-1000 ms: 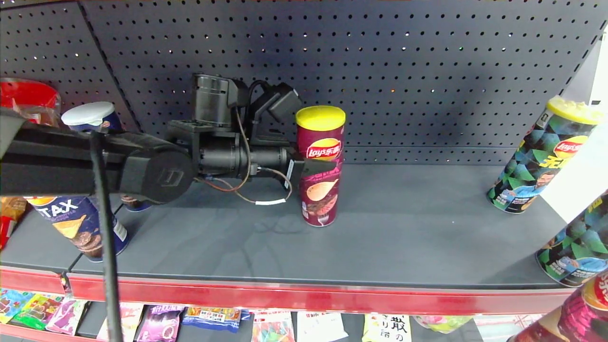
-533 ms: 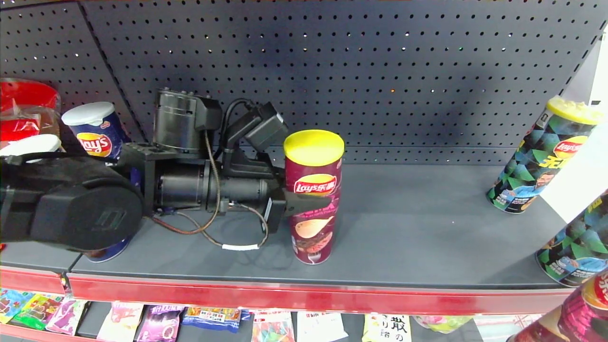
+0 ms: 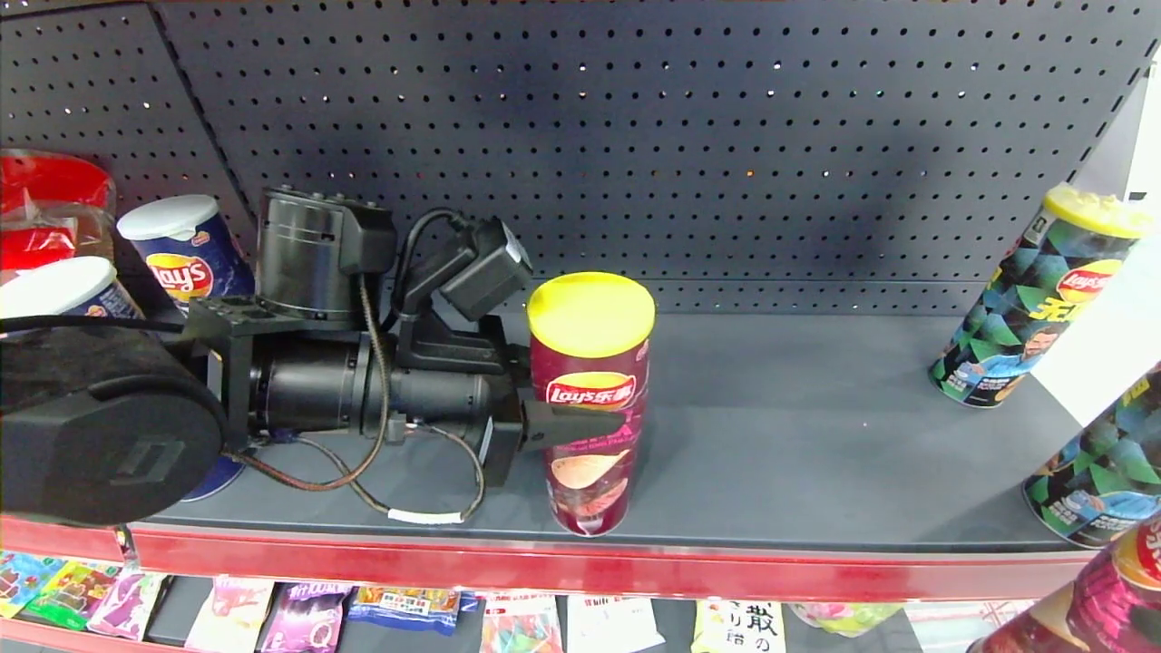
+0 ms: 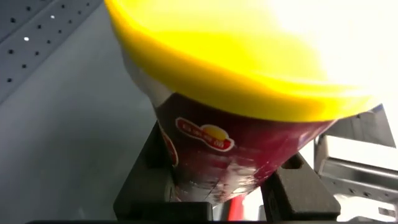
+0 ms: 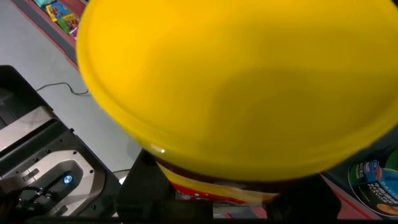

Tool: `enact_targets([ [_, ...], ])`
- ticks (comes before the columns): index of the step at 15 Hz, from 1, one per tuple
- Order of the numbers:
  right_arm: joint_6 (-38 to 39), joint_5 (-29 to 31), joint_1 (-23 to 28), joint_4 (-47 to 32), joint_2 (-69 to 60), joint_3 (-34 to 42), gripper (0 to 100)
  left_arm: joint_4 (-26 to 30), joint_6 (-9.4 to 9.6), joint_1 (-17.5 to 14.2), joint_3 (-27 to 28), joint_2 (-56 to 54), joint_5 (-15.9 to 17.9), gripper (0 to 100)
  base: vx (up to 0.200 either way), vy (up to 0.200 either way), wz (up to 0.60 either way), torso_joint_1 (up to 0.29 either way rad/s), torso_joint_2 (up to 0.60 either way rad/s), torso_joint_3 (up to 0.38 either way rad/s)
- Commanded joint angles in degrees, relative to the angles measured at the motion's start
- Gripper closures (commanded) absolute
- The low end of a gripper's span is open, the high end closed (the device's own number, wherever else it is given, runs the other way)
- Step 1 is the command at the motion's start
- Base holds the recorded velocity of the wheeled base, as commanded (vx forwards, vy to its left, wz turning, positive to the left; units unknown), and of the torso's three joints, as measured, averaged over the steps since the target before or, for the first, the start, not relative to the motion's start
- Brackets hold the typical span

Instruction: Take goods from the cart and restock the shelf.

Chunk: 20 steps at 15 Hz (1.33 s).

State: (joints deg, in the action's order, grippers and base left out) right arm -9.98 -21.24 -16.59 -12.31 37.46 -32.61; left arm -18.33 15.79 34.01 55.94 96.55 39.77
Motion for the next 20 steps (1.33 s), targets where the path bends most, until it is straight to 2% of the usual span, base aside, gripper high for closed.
enact_targets([
  [1, 0.0, 0.0, 0.0, 0.0, 0.0, -0.1, 100, 0.1, 0.3, 0.0, -1.5, -0.9, 0.0, 100, 0.0, 0.0, 0.0, 0.0, 0.0, 0.0],
  [2, 0.0, 0.0, 0.0, 0.0, 0.0, -0.1, 100, 0.1, 1.88, -0.1, -1.9, -0.9, 0.8, 100, 0.0, 0.0, 0.0, 0.0, 0.0, 0.0],
  [3, 0.0, 0.0, 0.0, 0.0, 0.0, 0.0, 100, 0.1, 2.32, -0.1, -1.9, -0.9, 1.5, 100, 0.0, 0.0, 0.0, 0.0, 0.0, 0.0],
  [10, 0.0, 0.5, 0.0, 0.0, 0.0, -0.2, 100, -0.4, 2.49, -0.1, -1.8, -0.4, 1.1, 100, 0.0, 0.0, 0.0, 0.0, 0.0, 0.0],
  [11, 0.0, 0.7, 0.0, 0.0, -0.1, -0.1, 100, -0.6, 2.58, -0.1, -2.1, -0.3, 1.1, 0, 0.0, 0.0, 0.0, 0.0, 0.0, 0.0],
  [17, 0.0, 0.8, 0.0, 0.0, -0.2, 0.0, 100, -0.8, 2.32, -0.4, -2.3, -1.0, 0.6, 0, 0.0, 0.0, 0.0, 0.0, 0.0, 0.0],
  [20, 0.0, 0.9, 0.0, 0.0, 0.2, 0.2, 100, -0.8, 2.41, -2.8, -6.1, -4.6, 0.5, 0, 0.0, 0.0, 0.0, 0.0, 0.0, 0.0],
])
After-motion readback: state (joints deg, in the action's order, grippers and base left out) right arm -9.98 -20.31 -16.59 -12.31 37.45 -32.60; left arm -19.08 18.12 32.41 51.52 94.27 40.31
